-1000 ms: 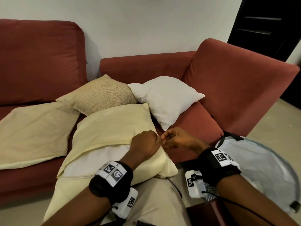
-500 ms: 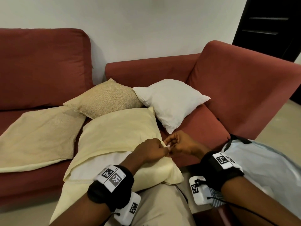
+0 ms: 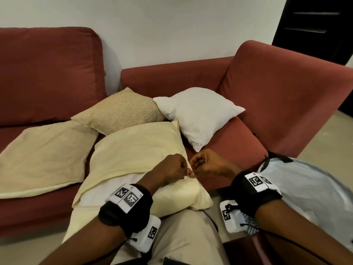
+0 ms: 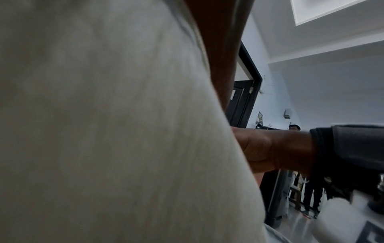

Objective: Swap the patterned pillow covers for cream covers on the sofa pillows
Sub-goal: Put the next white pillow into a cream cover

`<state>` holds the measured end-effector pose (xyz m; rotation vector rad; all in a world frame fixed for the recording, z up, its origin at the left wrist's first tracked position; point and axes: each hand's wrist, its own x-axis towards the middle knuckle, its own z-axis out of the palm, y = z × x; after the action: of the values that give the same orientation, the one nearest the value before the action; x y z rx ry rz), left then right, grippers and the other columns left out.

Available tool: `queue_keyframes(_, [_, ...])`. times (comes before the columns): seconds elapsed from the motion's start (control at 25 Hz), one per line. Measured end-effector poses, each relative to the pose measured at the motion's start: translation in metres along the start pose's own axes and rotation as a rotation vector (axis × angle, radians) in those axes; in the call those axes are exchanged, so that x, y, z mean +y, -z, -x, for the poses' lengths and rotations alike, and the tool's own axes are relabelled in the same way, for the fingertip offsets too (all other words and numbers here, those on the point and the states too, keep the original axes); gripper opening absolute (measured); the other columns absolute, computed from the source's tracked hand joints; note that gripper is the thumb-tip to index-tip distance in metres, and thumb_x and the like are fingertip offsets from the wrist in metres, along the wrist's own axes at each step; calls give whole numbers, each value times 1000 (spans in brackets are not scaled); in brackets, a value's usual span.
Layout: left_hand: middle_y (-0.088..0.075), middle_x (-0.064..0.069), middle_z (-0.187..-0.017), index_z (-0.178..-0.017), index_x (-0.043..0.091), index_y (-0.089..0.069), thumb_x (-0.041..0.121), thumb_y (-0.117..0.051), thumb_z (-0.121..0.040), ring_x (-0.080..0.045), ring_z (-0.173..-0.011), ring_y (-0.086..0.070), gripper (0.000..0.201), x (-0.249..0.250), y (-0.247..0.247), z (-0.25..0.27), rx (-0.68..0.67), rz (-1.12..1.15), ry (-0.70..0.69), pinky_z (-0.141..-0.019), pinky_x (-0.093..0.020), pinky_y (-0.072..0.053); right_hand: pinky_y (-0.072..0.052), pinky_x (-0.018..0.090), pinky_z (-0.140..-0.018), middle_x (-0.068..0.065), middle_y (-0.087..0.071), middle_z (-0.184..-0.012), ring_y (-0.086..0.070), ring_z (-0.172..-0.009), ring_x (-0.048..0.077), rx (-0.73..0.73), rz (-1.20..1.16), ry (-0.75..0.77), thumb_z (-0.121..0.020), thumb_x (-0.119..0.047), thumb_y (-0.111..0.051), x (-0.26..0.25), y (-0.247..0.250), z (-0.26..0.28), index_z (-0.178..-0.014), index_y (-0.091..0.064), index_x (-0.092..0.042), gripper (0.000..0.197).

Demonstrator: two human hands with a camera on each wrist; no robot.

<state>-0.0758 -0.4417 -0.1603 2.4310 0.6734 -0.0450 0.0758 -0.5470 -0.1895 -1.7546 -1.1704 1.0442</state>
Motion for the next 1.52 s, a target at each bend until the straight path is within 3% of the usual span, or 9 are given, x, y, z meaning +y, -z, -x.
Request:
queue_keyframes(0.16, [-62,3,-70,-84,4,-71,18,-65,-86,-5,-63,-53,16,3,0,3,40,-2,-22,-58,-19,-38,-55,34,-71,32,-68,-92,-67,-75,26,31,-18,11,-67,0,-86,-1,-5,0,-95,-68,9,35])
queue_keyframes(0.24, [-67,-1,-82,-86,9,-70,25,-65,-86,-13,-73,-60,16,7,-1,1,96,-63,14,-63,-25,-43,-53,39,-73,34,-67,-90,-64,-75,29,58,-34,24,-66,2,-86,-3,-3,0,-90,-68,9,32])
queue_keyframes(0.48, [-64,-6,-104,-101,17,-62,41,-55,-93,-28,-95,-61,26,22,-1,20,168,-441,77,-76,-34,-43,-55,34,-69,29,-71,-84,-67,-70,27,29,-30,7,-68,5,-84,-7,6,2,-86,-69,11,23])
queue_keyframes(0.64, [-61,-5,-111,-106,20,-59,46,-51,-93,-27,-102,-59,30,15,21,45,174,-510,157,-78,-34,-40,-54,22,-54,12,-71,-65,-66,-54,11,88,-11,-39,-69,8,-81,4,15,6,-87,-68,14,24])
queue_keyframes(0.8, [-64,1,-98,-84,28,-54,47,-53,-92,-23,-93,-60,21,-10,48,80,177,-416,184,-69,-30,-37,-52,33,-62,17,-71,-78,-63,-65,17,153,257,26,-70,-2,-83,-10,5,4,-87,-70,0,21])
queue_keyframes(1.0, [-67,9,-93,-91,28,-65,44,-57,-90,-17,-89,-61,17,-19,42,92,283,-196,112,-67,-29,-41,-48,26,-75,-9,-64,-103,-58,-90,8,192,608,415,-76,-32,-76,-63,-43,4,-105,-64,-25,32])
queue_keyframes(1.12, [-68,7,-96,-92,30,-64,46,-56,-90,-19,-91,-62,18,-22,33,95,325,-225,131,-68,-30,-42,-51,32,-74,-10,-69,-89,-61,-81,11,165,722,374,-85,-29,-70,-78,-53,4,-92,-70,-24,10])
queue_keyframes(1.4, [-66,6,-86,-84,26,-61,43,-52,-91,-22,-86,-61,20,-36,38,110,372,-289,189,-64,-30,-37,-43,28,-64,-11,-64,-74,-58,-70,9,264,613,260,-85,-24,-71,-74,-36,4,-83,-71,-19,6])
queue_keyframes(1.52, [-67,6,-104,-105,31,-64,50,-48,-92,-22,-100,-61,28,-31,30,108,338,-257,204,-72,-31,-43,-52,32,-68,-8,-68,-75,-62,-71,9,207,537,305,-84,-26,-71,-73,-36,7,-81,-71,-21,6])
